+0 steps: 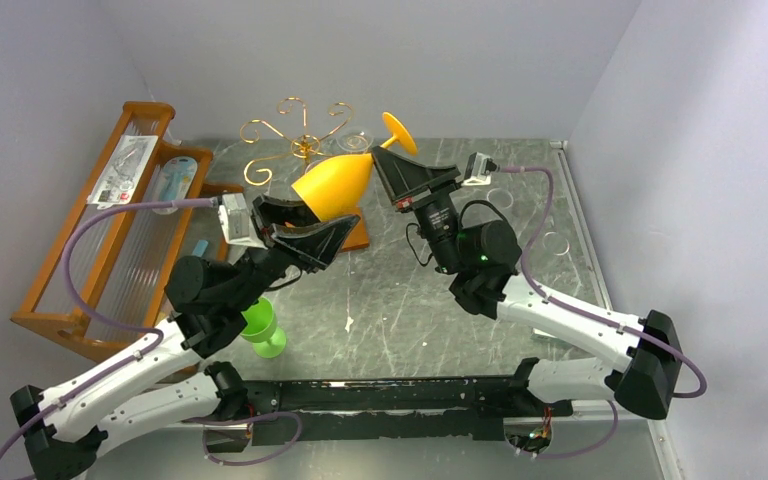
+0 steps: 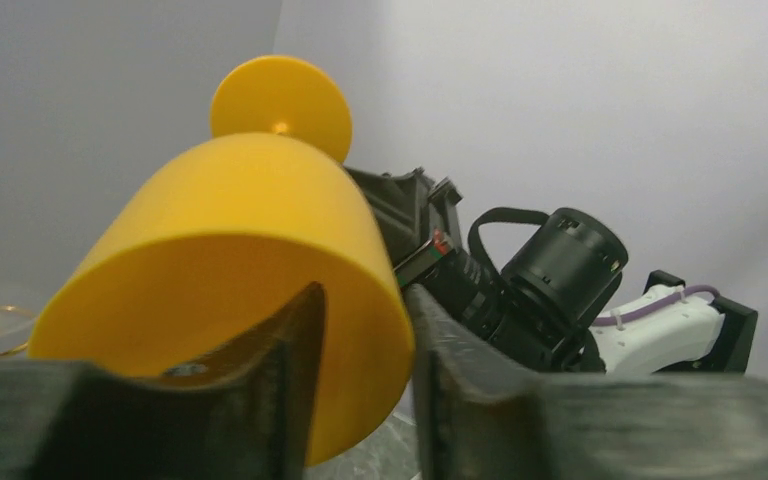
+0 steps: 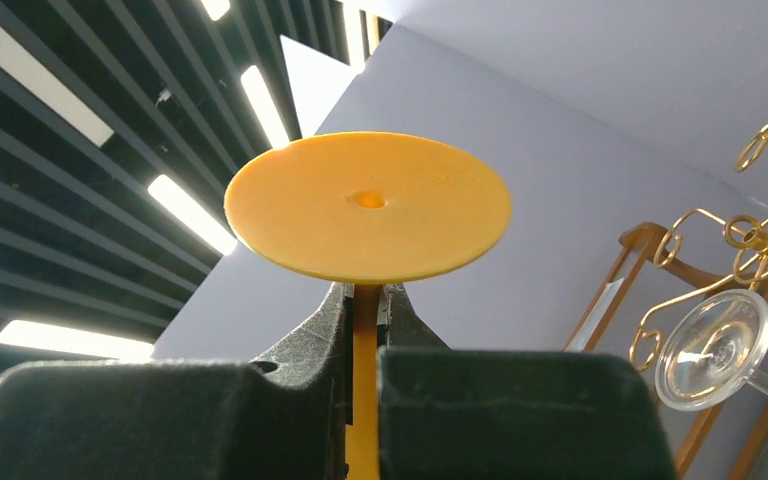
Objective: Place the wine glass upside down on the wine glass rack
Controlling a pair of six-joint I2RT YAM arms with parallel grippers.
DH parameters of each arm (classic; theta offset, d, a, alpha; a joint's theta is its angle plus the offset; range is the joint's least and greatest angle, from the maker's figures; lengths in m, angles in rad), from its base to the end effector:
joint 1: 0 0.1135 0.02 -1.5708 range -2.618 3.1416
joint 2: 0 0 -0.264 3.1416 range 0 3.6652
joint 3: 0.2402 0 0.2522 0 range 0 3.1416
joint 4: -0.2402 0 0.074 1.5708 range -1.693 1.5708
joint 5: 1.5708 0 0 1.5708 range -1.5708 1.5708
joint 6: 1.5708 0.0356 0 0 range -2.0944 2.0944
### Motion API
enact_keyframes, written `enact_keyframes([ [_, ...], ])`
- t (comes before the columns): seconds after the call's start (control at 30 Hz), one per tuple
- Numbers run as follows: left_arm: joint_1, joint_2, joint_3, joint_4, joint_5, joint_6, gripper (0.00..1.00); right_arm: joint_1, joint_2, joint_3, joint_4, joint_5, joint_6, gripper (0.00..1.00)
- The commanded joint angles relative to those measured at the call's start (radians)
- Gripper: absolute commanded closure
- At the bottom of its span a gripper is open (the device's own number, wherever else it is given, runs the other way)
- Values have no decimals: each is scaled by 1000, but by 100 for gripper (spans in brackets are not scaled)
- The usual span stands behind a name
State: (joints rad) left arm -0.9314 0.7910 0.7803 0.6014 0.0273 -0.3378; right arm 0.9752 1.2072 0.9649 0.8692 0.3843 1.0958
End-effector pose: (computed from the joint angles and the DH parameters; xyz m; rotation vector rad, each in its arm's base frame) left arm 0.1012 -0.1378 0.4196 0.3314 0.9921 -1.1736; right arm 0.1597 0.2119 0.4225 0.4714 1.0431 1.6963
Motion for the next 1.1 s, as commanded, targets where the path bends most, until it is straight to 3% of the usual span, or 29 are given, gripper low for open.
enact_keyframes([
  [0.0,1,-50,-5,-88,-52,-52,41,8,-20,15,38,1,-69,100],
  [0.1,2,-98,15,-179,-112,-85,26,8,-46,-8,37,-2,-123,100],
  [0.33,2,-183,124,-505,-204,-105,11,7,-128,-31,-70,-18,-305,100],
  [0.47,2,-213,192,-675,-234,-80,9,6,-161,-41,-113,-66,-443,100],
  [0.63,2,-191,307,-773,-234,-78,9,7,-186,-68,-103,-157,-660,100],
  [0.87,1,38,619,-988,-77,-271,5,7,-222,-78,-159,-346,-919,100],
  [1.07,1,173,714,-992,30,-352,3,6,-279,-113,-247,-473,-1030,100],
])
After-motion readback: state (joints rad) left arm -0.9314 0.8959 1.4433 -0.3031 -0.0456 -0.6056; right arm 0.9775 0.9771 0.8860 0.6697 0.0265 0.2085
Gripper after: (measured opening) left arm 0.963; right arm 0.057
